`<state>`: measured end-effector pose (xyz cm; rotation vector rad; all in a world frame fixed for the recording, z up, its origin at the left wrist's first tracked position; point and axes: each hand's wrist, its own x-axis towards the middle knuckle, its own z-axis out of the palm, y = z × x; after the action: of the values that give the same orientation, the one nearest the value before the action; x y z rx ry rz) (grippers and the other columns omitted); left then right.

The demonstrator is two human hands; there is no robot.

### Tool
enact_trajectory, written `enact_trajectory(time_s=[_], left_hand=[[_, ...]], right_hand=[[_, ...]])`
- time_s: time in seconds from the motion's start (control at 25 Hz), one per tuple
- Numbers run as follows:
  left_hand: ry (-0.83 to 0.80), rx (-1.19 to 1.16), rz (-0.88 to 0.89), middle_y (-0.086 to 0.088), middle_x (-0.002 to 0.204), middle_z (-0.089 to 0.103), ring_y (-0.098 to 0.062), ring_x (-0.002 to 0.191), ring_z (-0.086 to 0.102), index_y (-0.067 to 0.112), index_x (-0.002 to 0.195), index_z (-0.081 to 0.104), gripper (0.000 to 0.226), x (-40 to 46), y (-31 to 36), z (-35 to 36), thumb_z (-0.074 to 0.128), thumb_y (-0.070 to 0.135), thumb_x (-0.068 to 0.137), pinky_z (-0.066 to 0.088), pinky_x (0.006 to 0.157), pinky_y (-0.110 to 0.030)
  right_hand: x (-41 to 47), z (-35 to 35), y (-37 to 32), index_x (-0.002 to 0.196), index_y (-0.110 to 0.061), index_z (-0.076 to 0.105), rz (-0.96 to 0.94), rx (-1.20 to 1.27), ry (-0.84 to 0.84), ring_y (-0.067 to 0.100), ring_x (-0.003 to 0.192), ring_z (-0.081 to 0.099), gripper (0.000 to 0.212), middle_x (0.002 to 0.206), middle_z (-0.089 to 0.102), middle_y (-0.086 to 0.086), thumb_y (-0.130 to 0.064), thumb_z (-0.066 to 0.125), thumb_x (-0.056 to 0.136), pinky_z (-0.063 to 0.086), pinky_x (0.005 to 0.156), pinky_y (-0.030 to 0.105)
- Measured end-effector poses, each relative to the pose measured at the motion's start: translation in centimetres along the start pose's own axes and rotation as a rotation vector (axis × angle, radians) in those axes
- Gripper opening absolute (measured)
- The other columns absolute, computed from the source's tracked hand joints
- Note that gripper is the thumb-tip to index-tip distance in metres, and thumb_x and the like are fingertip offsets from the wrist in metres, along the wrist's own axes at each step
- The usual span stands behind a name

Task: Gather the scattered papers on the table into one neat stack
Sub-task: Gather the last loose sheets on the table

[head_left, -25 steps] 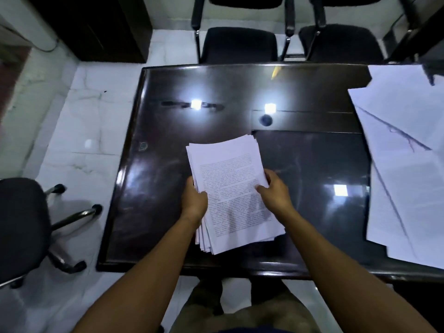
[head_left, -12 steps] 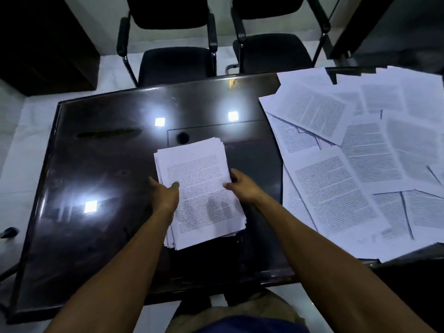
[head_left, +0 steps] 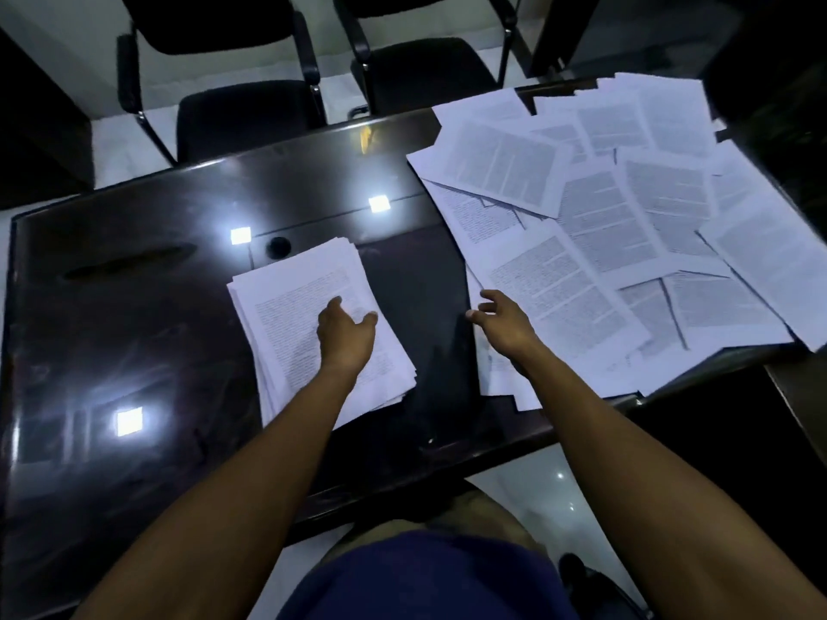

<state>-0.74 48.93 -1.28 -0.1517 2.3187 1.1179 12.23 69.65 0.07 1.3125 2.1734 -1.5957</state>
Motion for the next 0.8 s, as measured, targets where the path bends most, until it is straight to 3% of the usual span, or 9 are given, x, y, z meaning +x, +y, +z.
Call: enact_trajectory(time_s=[0.12, 0.24, 0.4, 0.48, 0.6, 0.68, 0.8], left_hand=[[-0.152, 0.038, 0.102, -0.013, 0.157, 0.038, -0.031, 0.142, 0.042, 0.009, 0.154, 0.036, 0.069, -2.2, 1.8, 4.5, 0.063, 0.034, 0.095, 0.036, 0.118, -0.043], [-0.258, 0.064, 0.175, -0.013, 0.154, 0.042, -0.028, 0.137, 0.047, 0.007, 0.152, 0.039, 0.066, -3.8, 3.5, 8.6, 0.063, 0.032, 0.096, 0.039, 0.113, -0.035], [-0.393, 0.035, 0.060, -0.009, 0.143, 0.052, -0.025, 0.121, 0.056, 0.008, 0.146, 0.043, 0.060, -4.7, 5.3, 14.0, 0.064, 0.033, 0.096, 0.046, 0.095, -0.032], [-0.361, 0.019, -0.006, -0.011, 0.139, 0.053, -0.026, 0.113, 0.059, 0.009, 0.137, 0.048, 0.058, -4.3, 5.7, 16.1, 0.066, 0.038, 0.090, 0.051, 0.092, -0.037], [-0.205, 0.166, -0.093, -0.014, 0.149, 0.037, -0.036, 0.132, 0.045, 0.007, 0.146, 0.042, 0.075, -3.6, 6.9, 18.4, 0.063, 0.048, 0.087, 0.045, 0.108, -0.049], [-0.151, 0.218, -0.131, -0.015, 0.151, 0.033, -0.036, 0.137, 0.038, 0.005, 0.147, 0.040, 0.073, -3.7, 8.1, 20.1, 0.062, 0.047, 0.090, 0.041, 0.110, -0.047], [-0.148, 0.137, -0.164, -0.010, 0.144, 0.045, -0.029, 0.124, 0.052, 0.010, 0.140, 0.050, 0.079, -4.1, 10.1, 22.8, 0.067, 0.054, 0.076, 0.049, 0.102, -0.044]], right_hand=[[-1.8, -3.9, 2.3, 0.149, -0.024, 0.045, 0.043, 0.017, 0.097, 0.025, 0.129, 0.055, 0.053, 0.146, 0.055, 0.005, -0.031, 0.063, 0.099, 0.047, 0.106, 0.042], [-2.6, -7.7, 4.5, 0.150, -0.024, 0.044, 0.054, 0.021, 0.168, 0.024, 0.130, 0.054, 0.055, 0.147, 0.054, 0.006, -0.030, 0.064, 0.099, 0.046, 0.098, 0.034], [-1.8, -13.4, 7.5, 0.152, -0.020, 0.042, 0.095, -0.027, 0.228, 0.026, 0.133, 0.053, 0.059, 0.149, 0.052, 0.009, -0.030, 0.065, 0.099, 0.043, 0.101, 0.031], [-0.5, -15.9, 8.9, 0.151, -0.017, 0.043, 0.098, -0.091, 0.240, 0.026, 0.133, 0.053, 0.059, 0.148, 0.053, 0.011, -0.029, 0.066, 0.098, 0.040, 0.102, 0.029], [3.0, -19.0, 10.8, 0.140, -0.009, 0.053, 0.030, -0.236, 0.265, 0.032, 0.126, 0.056, 0.050, 0.135, 0.061, 0.014, -0.026, 0.068, 0.095, 0.040, 0.094, 0.028], [5.9, -20.2, 11.8, 0.135, -0.012, 0.056, -0.019, -0.353, 0.235, 0.036, 0.127, 0.054, 0.051, 0.134, 0.060, 0.016, -0.033, 0.068, 0.091, 0.044, 0.097, 0.036], [8.3, -20.6, 12.1, 0.145, -0.013, 0.047, -0.013, -0.534, 0.153, 0.037, 0.129, 0.047, 0.058, 0.141, 0.048, 0.017, -0.041, 0.060, 0.096, 0.047, 0.095, 0.045]])
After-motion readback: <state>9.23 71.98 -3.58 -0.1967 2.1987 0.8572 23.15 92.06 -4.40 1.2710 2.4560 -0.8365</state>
